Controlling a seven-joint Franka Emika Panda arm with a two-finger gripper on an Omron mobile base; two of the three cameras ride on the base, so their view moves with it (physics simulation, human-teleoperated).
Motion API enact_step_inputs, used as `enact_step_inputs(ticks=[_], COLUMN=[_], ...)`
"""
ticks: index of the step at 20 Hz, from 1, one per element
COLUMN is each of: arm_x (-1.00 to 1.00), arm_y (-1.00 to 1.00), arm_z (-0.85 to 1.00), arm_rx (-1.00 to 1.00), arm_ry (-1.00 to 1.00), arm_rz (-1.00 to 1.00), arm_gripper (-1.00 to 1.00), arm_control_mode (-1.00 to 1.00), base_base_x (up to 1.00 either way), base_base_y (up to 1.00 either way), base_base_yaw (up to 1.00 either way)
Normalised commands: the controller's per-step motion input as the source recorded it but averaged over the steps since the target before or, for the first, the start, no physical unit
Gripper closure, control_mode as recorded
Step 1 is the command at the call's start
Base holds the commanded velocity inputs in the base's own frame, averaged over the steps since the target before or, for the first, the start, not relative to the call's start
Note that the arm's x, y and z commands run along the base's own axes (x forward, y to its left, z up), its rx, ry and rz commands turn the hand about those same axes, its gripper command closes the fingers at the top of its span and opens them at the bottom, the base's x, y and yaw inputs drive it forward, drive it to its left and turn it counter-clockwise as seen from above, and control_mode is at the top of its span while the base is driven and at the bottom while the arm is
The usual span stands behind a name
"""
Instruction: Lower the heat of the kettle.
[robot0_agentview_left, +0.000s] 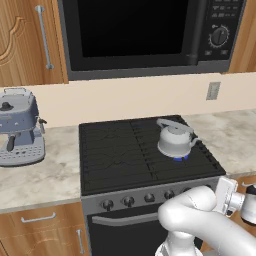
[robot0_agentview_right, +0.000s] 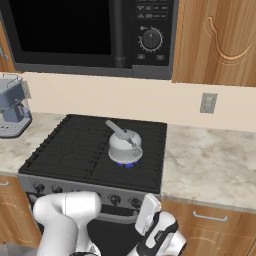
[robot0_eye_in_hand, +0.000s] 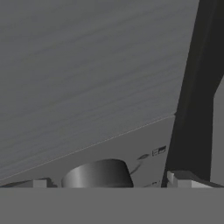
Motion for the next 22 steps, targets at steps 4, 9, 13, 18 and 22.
enact_step_inputs(ticks=[4,9,13,18,22], arm_x=[0.0,0.03,0.07,0.01,-0.01], arm_y=[0.08,0.11,0.05,0.01,0.0], arm_z=[0.0,0.0,0.0,0.0,0.0], arm_rx=[0.0,0.0,0.0,0.0,0.02], arm_ry=[0.0,0.0,0.0,0.0,-0.03], arm_rz=[0.0,0.0,0.0,0.0,0.0], arm_gripper=[-1.0,1.0,1.0,1.0,1.0], arm_control_mode=[-1.0,-1.0,-1.0,-1.0,-1.0], base_base_x=[0.0,0.0,0.0,0.0,0.0], base_base_y=[0.0,0.0,0.0,0.0,0.0], base_base_yaw=[0.0,0.0,0.0,0.0,0.0])
